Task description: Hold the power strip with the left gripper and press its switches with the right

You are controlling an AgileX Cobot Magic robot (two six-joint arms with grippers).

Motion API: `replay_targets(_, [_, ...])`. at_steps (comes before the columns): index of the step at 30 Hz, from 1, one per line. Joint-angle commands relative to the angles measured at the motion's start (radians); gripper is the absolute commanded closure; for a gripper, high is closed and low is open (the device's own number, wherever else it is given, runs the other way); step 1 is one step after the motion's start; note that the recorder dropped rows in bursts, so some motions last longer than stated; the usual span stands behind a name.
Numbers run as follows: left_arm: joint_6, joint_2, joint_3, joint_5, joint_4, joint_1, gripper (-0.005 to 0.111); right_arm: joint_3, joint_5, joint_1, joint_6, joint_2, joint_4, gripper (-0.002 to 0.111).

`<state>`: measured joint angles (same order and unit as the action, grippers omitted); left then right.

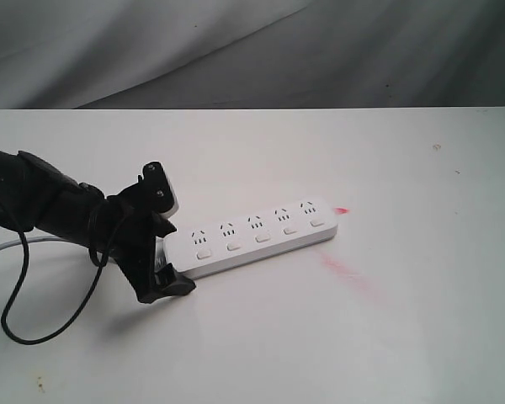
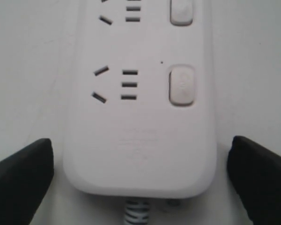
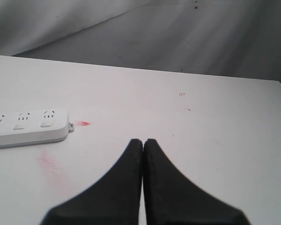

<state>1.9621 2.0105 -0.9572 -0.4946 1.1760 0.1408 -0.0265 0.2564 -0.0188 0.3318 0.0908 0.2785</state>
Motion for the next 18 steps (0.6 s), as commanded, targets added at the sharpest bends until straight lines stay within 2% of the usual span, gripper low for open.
replay_targets(1, [0.002, 0.001, 0.000, 0.024, -0.056, -0.002, 0.013, 0.006, -0.004, 0.008, 0.000, -0.004, -0.002, 0.108])
replay_targets(8, [0.002, 0.001, 0.000, 0.037, -0.056, -0.002, 0.014, 0.006, -0.004, 0.008, 0.000, -0.004, -0.002, 0.108])
replay_targets(11, [0.002, 0.001, 0.000, 0.039, -0.056, -0.002, 0.021, 0.006, -0.004, 0.008, 0.000, -0.004, -0.002, 0.108])
replay_targets(15, [0.002, 0.001, 0.000, 0.039, -0.074, -0.002, 0.036, 0.006, -0.004, 0.008, 0.000, -0.004, -0.002, 0.108])
replay_targets(18, [0.002, 0.001, 0.000, 0.039, -0.086, -0.002, 0.039, 0.006, -0.004, 0.008, 0.000, -0.004, -0.002, 0.108])
